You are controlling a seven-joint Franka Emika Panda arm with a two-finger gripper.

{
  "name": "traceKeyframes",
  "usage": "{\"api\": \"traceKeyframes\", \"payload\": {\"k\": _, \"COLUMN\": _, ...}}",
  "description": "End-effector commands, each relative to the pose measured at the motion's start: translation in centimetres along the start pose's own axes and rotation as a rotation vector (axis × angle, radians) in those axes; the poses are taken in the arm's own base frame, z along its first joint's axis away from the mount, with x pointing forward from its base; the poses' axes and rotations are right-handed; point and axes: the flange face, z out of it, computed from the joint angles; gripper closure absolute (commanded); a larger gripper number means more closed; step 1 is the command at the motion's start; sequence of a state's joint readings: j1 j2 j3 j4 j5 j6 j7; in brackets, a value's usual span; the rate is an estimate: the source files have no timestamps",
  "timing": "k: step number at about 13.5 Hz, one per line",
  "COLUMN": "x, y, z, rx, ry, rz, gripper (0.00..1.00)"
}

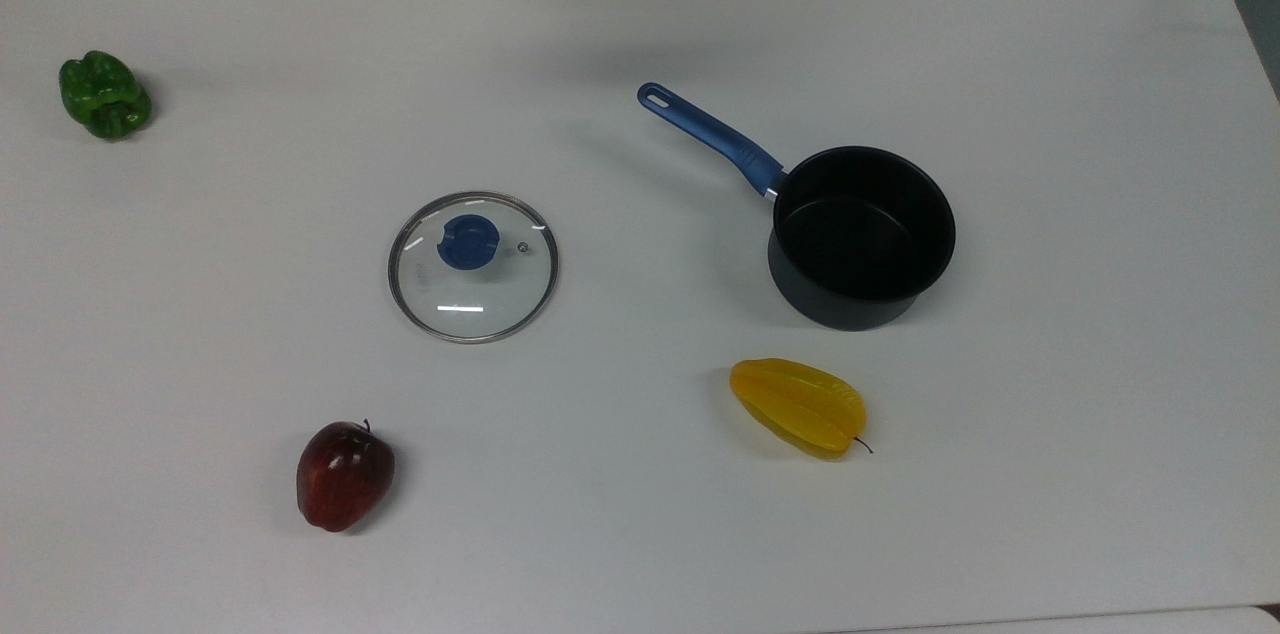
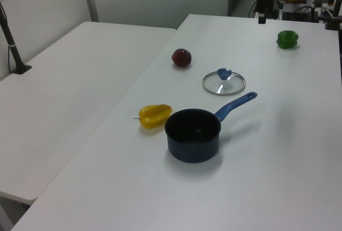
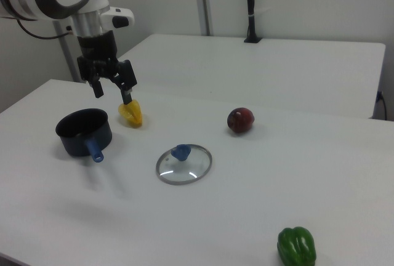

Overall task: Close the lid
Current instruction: 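Move the gripper down over the blue knob of the glass lid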

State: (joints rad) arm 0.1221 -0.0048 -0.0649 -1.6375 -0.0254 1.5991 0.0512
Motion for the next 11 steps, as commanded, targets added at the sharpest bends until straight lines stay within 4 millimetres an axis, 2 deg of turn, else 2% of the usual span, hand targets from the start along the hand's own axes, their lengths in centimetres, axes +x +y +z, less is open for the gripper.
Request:
{"api": "traceKeyframes", "payload": {"k": 1, "x": 0.1, "y": 1.3, "z": -0.5, "rx": 0.009, "ry": 0.019, "rz": 0.009, "gripper": 0.00}}
{"api": "traceKeyframes", "payload": {"k": 6, "x": 0.8, "y": 1.1, "z": -0.3, "rx": 0.022, "ry": 0.061, "rz": 0.010, "gripper": 0.00}}
{"api": "traceKeyframes", "payload": {"k": 7, "x": 1.4, "y": 1.5, "z": 0.3, "rx": 0.022, "ry": 0.083, "rz": 0.021, "gripper": 0.00}}
{"api": "traceKeyframes", "payload": {"k": 11, "x": 4.2, "y": 2.4, "z": 4.8, "rx": 0.021, "ry": 0.181, "rz": 0.040, "gripper": 0.00}}
